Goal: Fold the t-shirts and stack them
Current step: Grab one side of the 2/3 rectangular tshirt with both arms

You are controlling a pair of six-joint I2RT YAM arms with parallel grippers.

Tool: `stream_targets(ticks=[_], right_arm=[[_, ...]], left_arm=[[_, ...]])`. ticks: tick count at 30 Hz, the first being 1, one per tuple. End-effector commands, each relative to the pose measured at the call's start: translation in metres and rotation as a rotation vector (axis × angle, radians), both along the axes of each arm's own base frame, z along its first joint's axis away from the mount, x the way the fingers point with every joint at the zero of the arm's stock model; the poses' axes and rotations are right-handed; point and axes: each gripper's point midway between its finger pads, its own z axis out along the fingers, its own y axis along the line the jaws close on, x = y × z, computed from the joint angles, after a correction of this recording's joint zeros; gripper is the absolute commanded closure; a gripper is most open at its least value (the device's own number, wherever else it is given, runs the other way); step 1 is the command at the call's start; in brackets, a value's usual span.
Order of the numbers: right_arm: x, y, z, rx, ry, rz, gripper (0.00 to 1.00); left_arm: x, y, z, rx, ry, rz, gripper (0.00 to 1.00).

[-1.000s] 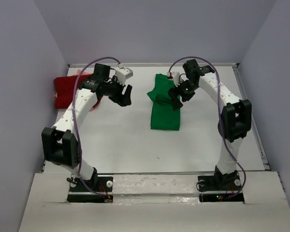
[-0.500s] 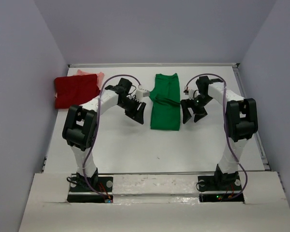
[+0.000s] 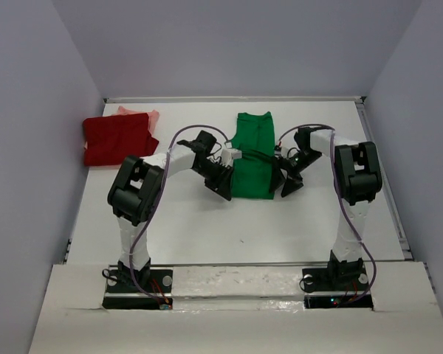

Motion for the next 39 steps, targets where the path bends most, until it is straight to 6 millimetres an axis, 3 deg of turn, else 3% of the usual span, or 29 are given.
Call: stream_targets(ticks=[1, 4, 12, 16, 21, 30, 33, 34, 39], right_arm=[[0.009, 0.013, 0.004, 0.082, -0.016, 0.010, 0.19], [0.009, 0.014, 0.001, 0.091, -0.017, 0.013, 0.19], [0.009, 0.014, -0.002, 0.094, -0.025, 0.019, 0.20], [0.008, 0.013, -0.003, 0.093, -0.026, 0.022, 0.27], [0.004, 0.014, -0.006, 0.102, -0.017, 0.026, 0.39], [0.006, 0.014, -0.003, 0.102, -0.028, 0.026, 0.45], [0.005, 0.014, -0.003, 0.103, -0.026, 0.023, 0.47], [0.005, 0.014, -0.004, 0.102, -0.027, 0.025, 0.48], [0.000, 0.015, -0.004, 0.118, -0.008, 0.024, 0.52]], left_arm=[[-0.005, -0.002, -0.010, -0.014, 0.076, 0.018, 0.66], [-0.001, -0.003, -0.022, 0.014, 0.088, 0.035, 0.71], [0.005, -0.009, -0.036, 0.051, 0.103, 0.043, 0.74], [0.012, -0.011, -0.039, 0.065, 0.096, 0.058, 0.73], [0.019, -0.013, -0.039, 0.064, 0.083, 0.067, 0.64], [0.027, -0.015, -0.035, 0.064, 0.055, 0.086, 0.45], [0.029, -0.017, -0.035, 0.062, 0.051, 0.087, 0.45], [0.030, -0.018, -0.035, 0.062, 0.048, 0.088, 0.45], [0.035, -0.020, -0.034, 0.057, 0.041, 0.089, 0.72]])
